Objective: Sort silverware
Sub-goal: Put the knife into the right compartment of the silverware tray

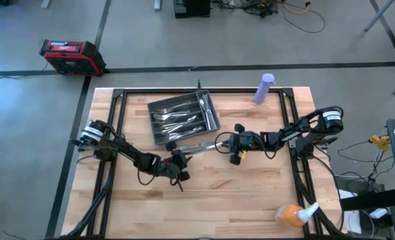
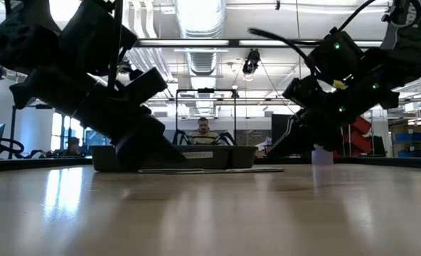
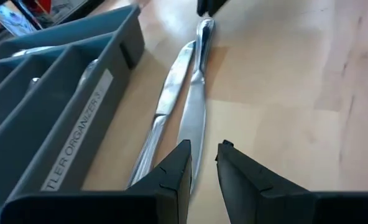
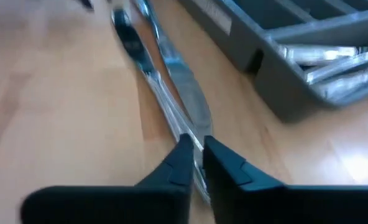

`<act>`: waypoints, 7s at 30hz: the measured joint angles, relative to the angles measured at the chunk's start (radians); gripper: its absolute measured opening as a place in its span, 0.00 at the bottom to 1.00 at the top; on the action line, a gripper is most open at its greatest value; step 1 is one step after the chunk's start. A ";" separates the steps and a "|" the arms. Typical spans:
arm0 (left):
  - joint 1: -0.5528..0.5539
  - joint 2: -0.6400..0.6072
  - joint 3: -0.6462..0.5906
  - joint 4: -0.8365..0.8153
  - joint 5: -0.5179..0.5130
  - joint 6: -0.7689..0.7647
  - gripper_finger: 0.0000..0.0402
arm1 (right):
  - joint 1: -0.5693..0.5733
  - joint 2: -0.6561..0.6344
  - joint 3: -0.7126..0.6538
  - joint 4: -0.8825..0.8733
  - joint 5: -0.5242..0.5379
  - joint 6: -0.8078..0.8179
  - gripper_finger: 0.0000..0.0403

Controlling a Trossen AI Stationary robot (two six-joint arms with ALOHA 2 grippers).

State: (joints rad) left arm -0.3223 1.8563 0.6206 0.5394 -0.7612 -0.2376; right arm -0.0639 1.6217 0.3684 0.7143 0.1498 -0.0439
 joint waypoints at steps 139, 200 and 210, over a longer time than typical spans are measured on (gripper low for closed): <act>0.310 0.153 0.382 -0.219 0.711 0.170 0.43 | 0.073 0.464 -0.205 0.800 -0.105 -0.173 0.00; 0.162 -0.551 -0.357 0.355 0.281 0.324 0.29 | 0.002 0.157 0.676 -0.899 0.758 0.502 0.00; 0.144 -0.525 -0.387 0.310 0.277 0.279 0.29 | -0.073 0.401 0.963 -1.217 0.710 0.733 0.04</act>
State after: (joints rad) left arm -0.1785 1.3315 0.2337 0.8493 -0.4839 0.0415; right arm -0.1371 2.0224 1.3311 -0.5024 0.8603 0.6890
